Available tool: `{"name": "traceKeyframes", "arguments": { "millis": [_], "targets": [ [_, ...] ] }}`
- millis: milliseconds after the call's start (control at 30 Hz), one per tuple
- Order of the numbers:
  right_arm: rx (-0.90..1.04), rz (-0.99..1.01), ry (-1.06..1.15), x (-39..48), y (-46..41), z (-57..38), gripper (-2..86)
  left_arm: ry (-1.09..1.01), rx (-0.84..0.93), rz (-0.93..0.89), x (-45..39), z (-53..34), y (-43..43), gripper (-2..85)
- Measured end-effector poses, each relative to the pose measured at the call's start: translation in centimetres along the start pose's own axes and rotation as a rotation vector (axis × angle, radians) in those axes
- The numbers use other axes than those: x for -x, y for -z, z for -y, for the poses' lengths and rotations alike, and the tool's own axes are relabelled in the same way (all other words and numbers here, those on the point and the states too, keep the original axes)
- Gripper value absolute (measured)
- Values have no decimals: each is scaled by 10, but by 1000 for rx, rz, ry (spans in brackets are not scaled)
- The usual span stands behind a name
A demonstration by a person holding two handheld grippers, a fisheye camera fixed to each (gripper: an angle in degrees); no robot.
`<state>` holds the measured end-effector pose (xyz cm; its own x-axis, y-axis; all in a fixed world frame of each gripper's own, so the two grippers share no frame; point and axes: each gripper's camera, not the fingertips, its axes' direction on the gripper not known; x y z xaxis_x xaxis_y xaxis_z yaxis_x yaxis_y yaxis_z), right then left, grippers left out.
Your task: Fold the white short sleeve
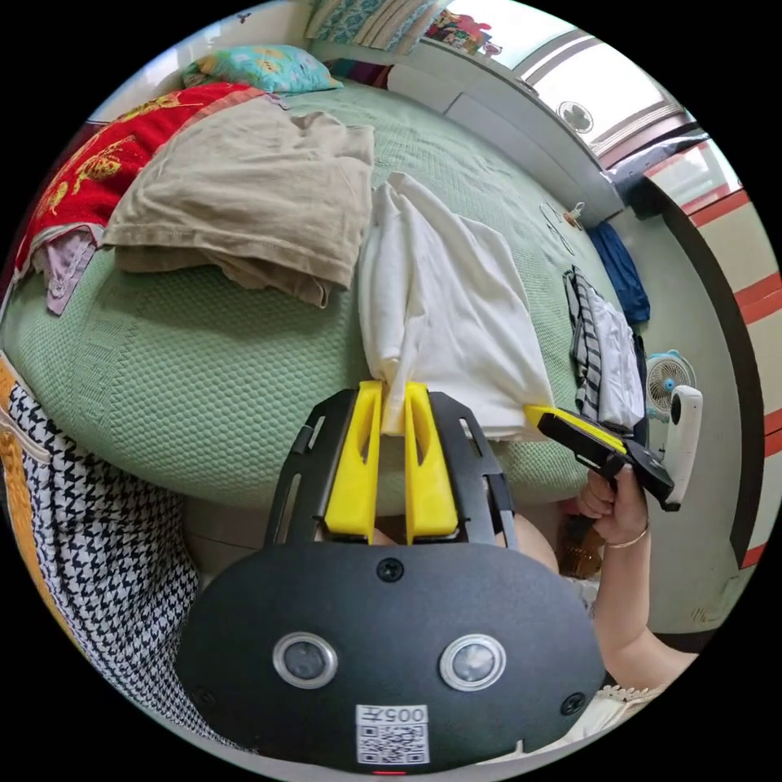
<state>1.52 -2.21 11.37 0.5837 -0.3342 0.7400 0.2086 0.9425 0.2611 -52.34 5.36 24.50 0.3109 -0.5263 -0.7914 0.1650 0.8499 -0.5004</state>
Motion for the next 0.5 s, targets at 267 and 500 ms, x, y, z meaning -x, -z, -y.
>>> {"name": "traceKeyframes", "arguments": {
  "millis": [267, 500],
  "targets": [
    [-17, -50, 72, -3, -3, -70, 18, -22, -15, -77, 1, -45, 20, 83],
    [-315, 15, 44, -23, 52, -109, 111, -199, -309, 61, -38, -44, 112, 91]
  ]
}}
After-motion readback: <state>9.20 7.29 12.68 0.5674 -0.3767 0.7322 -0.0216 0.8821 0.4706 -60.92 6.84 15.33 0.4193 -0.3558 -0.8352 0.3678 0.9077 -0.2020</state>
